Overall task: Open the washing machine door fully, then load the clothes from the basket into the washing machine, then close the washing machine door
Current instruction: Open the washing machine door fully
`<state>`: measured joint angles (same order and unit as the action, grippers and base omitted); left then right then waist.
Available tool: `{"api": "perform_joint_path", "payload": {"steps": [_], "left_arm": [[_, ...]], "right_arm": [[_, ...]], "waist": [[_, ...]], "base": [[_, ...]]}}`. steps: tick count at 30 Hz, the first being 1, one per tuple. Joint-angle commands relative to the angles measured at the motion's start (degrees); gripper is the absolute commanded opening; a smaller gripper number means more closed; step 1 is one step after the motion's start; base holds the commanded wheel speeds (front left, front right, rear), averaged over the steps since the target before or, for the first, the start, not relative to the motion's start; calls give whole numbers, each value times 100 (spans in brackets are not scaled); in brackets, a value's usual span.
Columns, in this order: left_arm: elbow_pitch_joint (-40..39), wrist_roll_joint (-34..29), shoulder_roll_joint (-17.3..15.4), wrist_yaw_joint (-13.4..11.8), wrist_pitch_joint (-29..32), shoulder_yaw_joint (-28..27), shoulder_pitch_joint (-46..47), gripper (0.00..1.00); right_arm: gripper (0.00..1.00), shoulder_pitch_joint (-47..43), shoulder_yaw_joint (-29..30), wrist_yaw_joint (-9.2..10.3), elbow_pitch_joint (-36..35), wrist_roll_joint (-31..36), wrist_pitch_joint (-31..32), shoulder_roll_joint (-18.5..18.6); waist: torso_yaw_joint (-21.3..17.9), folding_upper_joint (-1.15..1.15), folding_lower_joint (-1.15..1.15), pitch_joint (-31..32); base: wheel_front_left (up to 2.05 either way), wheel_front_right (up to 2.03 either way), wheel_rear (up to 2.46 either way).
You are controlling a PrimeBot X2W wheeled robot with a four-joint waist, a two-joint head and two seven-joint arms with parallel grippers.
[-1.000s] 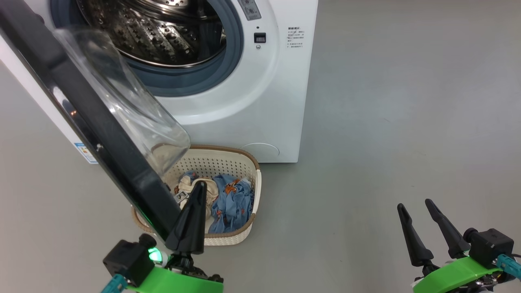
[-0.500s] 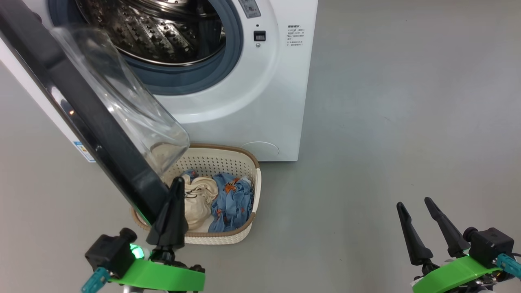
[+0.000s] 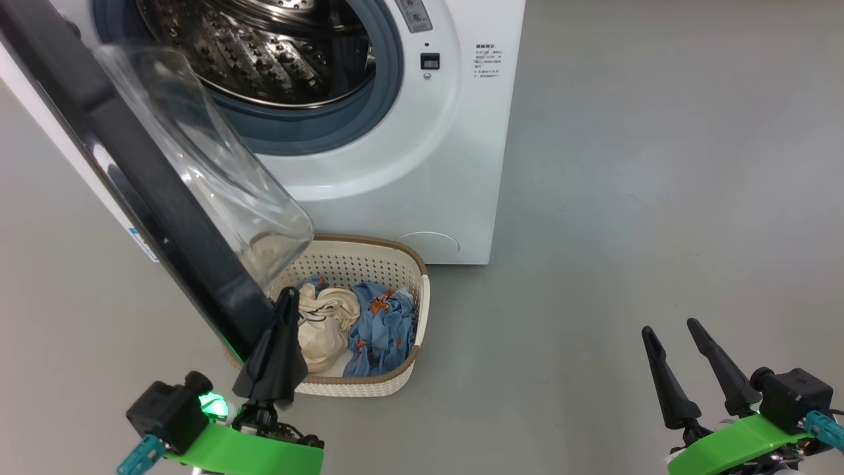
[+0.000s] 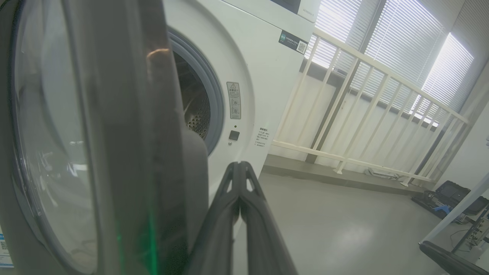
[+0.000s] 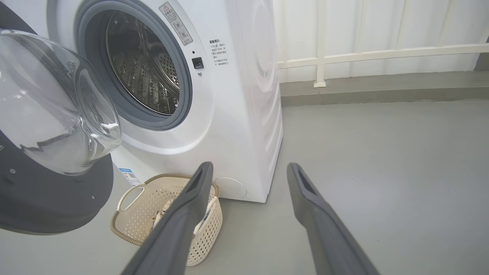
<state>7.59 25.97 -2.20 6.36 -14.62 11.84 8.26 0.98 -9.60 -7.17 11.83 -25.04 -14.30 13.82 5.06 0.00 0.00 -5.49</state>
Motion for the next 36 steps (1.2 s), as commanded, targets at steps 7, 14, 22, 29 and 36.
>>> {"api": "perform_joint_path", "payload": {"steps": [7,14,22,29,36], "left_arm": [[-48,-85,-68,-6,-38,-421,62,0],[-53,-157,-68,12,-38,-503,-10,0],[-107,-182,-68,20,-38,-563,-117,0],[-195,-279,-68,-21,-38,-572,-242,0],[-273,-273,-68,-113,-38,-594,-366,0]], "right_arm": [[100,136,-137,-32,-154,50,-70,95],[100,141,-125,-32,-168,66,-70,109],[100,152,-98,-32,-178,89,-70,129],[100,165,-70,-32,-188,113,-70,135],[100,177,-58,-32,-212,143,-70,169]], "waist": [[70,0,0,22],[169,0,0,-14],[347,0,0,-41],[582,0,0,-54],[891,0,0,-84]], "base": [[0,0,0],[0,0,0],[0,0,0],[0,0,0],[0,0,0]]}}
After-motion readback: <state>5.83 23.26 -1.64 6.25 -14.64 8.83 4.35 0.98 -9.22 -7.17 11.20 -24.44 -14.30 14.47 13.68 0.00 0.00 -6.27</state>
